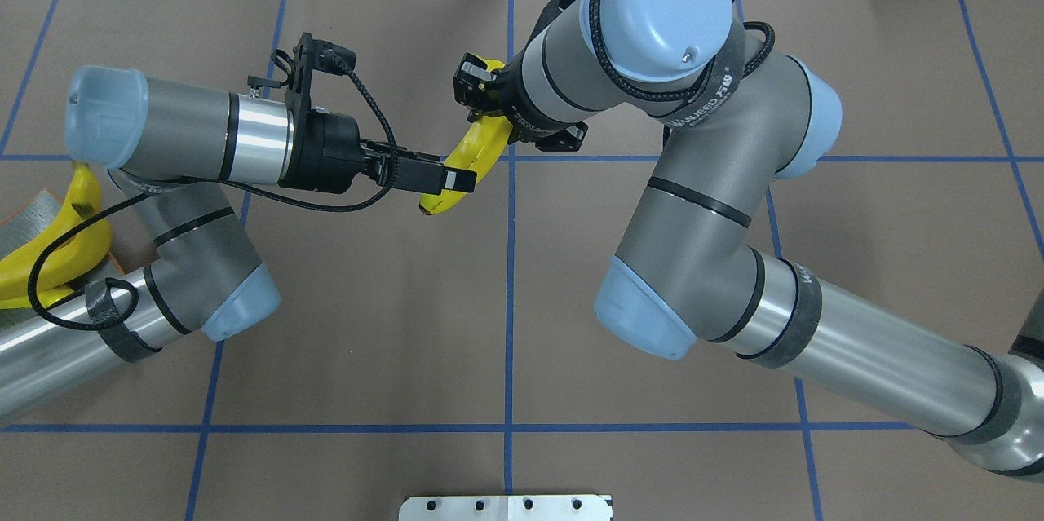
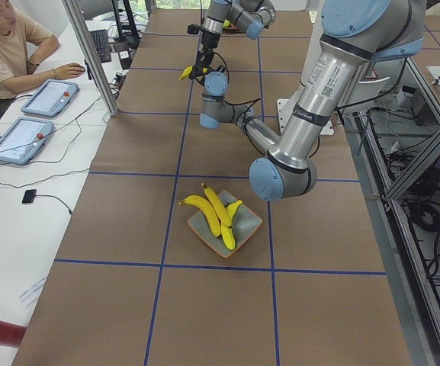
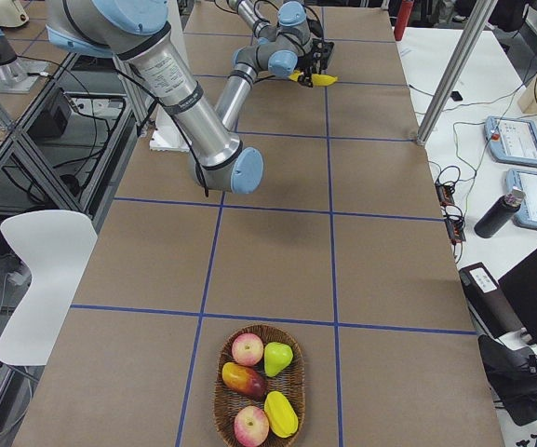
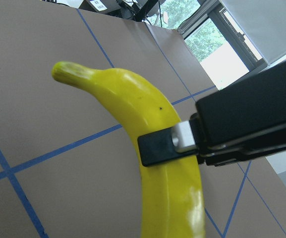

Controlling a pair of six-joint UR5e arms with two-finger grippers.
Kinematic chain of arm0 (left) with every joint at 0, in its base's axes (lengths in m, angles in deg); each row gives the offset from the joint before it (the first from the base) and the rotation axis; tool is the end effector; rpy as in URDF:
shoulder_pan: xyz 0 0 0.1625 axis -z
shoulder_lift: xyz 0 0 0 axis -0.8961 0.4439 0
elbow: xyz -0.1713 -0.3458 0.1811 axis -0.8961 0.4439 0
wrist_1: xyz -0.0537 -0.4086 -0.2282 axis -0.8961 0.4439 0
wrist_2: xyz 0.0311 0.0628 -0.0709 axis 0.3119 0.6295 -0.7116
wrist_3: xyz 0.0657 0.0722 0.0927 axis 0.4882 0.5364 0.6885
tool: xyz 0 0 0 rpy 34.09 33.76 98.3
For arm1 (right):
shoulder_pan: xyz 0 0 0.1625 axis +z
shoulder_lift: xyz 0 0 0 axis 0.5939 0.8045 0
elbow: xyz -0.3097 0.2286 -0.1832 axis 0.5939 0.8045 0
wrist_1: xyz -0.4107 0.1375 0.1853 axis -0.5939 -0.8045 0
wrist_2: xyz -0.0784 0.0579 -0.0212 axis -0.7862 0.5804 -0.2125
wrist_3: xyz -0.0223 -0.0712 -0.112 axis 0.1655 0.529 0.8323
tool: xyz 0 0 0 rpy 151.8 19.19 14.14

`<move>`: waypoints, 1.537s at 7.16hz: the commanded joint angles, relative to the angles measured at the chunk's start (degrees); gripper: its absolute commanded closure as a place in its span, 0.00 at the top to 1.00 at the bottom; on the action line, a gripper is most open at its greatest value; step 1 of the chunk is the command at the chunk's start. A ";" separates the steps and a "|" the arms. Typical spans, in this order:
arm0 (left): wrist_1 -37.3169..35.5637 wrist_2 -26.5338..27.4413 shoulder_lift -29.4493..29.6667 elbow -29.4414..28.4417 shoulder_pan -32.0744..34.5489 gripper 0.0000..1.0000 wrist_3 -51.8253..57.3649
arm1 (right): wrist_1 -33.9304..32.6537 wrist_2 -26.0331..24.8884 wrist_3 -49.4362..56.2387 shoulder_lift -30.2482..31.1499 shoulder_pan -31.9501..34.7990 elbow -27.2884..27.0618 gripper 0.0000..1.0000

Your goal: Transfer all bananas from basket to plate

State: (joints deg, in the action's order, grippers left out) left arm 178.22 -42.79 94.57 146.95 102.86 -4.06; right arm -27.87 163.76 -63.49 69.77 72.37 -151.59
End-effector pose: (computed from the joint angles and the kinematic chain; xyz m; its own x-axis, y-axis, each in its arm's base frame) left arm 0.4891 -0.4808 0.1726 -0.1197 0.5600 -0.8198 0.2224 0.8199 0.5276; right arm -0.5144 -0.4934 0.0399 0.2961 0.3095 0.9036 -0.3946 0.9012 -0.1793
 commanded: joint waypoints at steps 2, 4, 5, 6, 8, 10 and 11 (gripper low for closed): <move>0.44 -0.09 -0.17 0.20 -0.80 0.00 -0.35 | 0.18 -0.59 0.25 0.07 -0.51 -0.20 0.34; 0.18 -0.26 -0.70 -0.24 -0.89 0.00 -0.44 | 0.26 -6.63 1.66 0.07 -2.61 -0.55 1.00; 0.09 -0.26 -1.92 -0.68 -0.89 0.00 -0.44 | 0.00 -5.96 3.92 0.94 -2.54 -3.69 1.00; 0.35 -0.70 -4.46 -0.07 -0.89 0.00 -0.09 | -0.35 -5.69 4.64 2.95 -1.67 -6.50 1.00; 6.73 -4.89 -13.48 0.89 2.16 0.00 0.35 | -0.35 0.86 9.28 8.04 6.12 -7.15 1.00; 12.98 -14.87 -22.11 1.25 12.41 0.00 0.62 | -0.35 6.25 18.84 14.54 12.38 -7.50 1.00; 14.48 -22.68 -25.28 0.90 18.47 0.00 3.23 | -0.26 8.00 23.24 17.01 14.84 -7.41 1.00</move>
State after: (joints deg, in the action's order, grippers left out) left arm 190.22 -57.19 73.46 148.06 114.46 -2.85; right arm -28.20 169.31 -45.77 83.42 83.96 -159.02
